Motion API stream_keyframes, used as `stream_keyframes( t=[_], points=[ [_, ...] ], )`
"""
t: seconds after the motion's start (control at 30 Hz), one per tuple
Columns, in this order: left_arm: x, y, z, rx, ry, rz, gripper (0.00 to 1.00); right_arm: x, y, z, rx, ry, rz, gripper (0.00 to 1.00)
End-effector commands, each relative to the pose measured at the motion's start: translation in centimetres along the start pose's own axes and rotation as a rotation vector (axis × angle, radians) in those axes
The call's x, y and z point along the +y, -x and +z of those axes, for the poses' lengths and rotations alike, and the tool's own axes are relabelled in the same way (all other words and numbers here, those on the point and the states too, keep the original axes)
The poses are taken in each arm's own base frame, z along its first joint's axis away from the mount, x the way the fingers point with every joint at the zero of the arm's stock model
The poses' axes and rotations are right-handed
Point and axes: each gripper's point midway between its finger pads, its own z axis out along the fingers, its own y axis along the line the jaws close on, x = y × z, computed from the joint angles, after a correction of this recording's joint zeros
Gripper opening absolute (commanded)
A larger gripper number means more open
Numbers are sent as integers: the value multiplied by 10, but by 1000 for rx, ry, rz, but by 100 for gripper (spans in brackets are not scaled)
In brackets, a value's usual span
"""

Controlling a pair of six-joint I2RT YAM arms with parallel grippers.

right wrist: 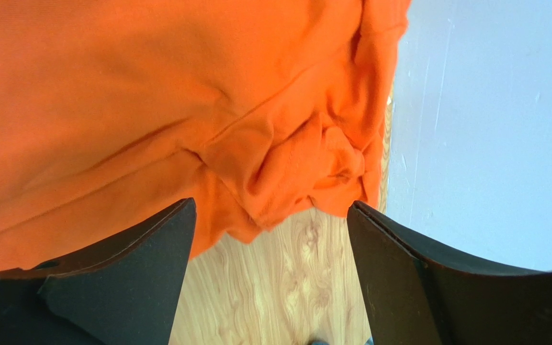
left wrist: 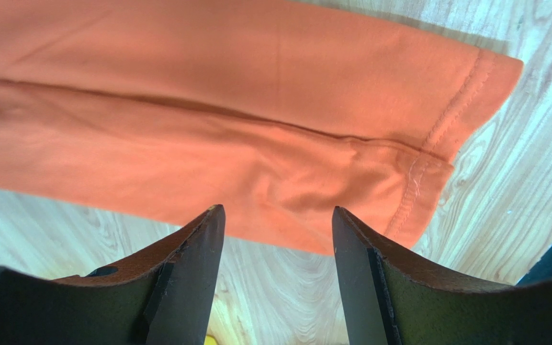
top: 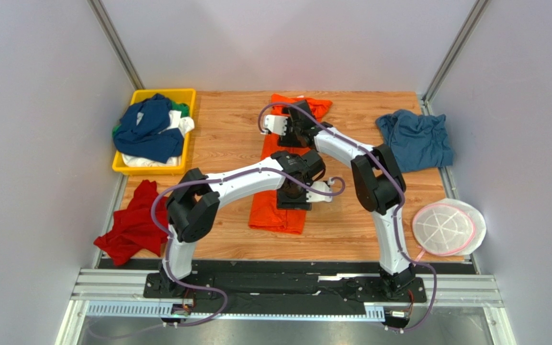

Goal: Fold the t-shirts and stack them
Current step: Rotate the tshirt 80 degrees

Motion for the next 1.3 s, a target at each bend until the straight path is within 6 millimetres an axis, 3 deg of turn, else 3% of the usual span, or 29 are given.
stream_keyframes(
  t=[0.0, 0.13, 0.27, 0.3, 0.37, 0.4, 0.43, 0.53, 0.57, 0.63, 0.73, 0.83, 0.87, 0.97, 1.0, 1.07, 1.13, 1.27],
  points=[
    [7, 11, -33, -93, 74, -27, 66, -21, 10, -36, -28, -35, 78, 83],
    [20, 6, -48, -154, 169, -73, 66, -20, 5, -52, 1, -29, 170, 83],
    [47, -3, -94, -313, 278, -194, 71, -15, -14, -74, 76, -33, 230, 87],
    [53, -16, -98, -330, 291, -246, 73, -8, -21, -76, 96, -26, 241, 88],
    [69, -23, -130, -414, 384, -296, 80, -12, -31, -89, 123, -57, 293, 91],
    [76, -42, -131, -402, 422, -345, 81, -11, -35, -93, 135, -61, 309, 91],
    [83, -50, -146, -428, 478, -369, 83, -6, -44, -97, 155, -57, 334, 91],
    [99, -79, -160, -445, 577, -448, 91, 1, -56, -115, 193, -56, 416, 90],
    [103, -84, -162, -451, 592, -466, 99, 5, -58, -126, 199, -42, 437, 91],
    [104, -97, -157, -436, 591, -505, 99, 15, -58, -137, 200, -20, 505, 93],
    [103, -101, -146, -431, 553, -544, 99, 43, -56, -156, 203, 69, 592, 100],
    [101, -103, -132, -429, 507, -580, 99, 75, -48, -176, 185, 160, 622, 100],
    [100, -103, -130, -434, 493, -586, 99, 88, -51, -186, 187, 173, 615, 100],
    [96, -107, -119, -448, 447, -628, 99, 100, -38, -209, 130, 140, 561, 100],
    [96, -112, -114, -440, 448, -648, 99, 118, -42, -212, 144, 163, 537, 100],
    [94, -114, -108, -441, 434, -657, 99, 131, -31, -228, 107, 171, 513, 100],
    [88, -116, -97, -428, 408, -669, 99, 155, -24, -236, 88, 223, 486, 99],
    [61, -114, -71, -413, 275, -652, 99, 183, -9, -255, 29, 287, 430, 93]
  ],
)
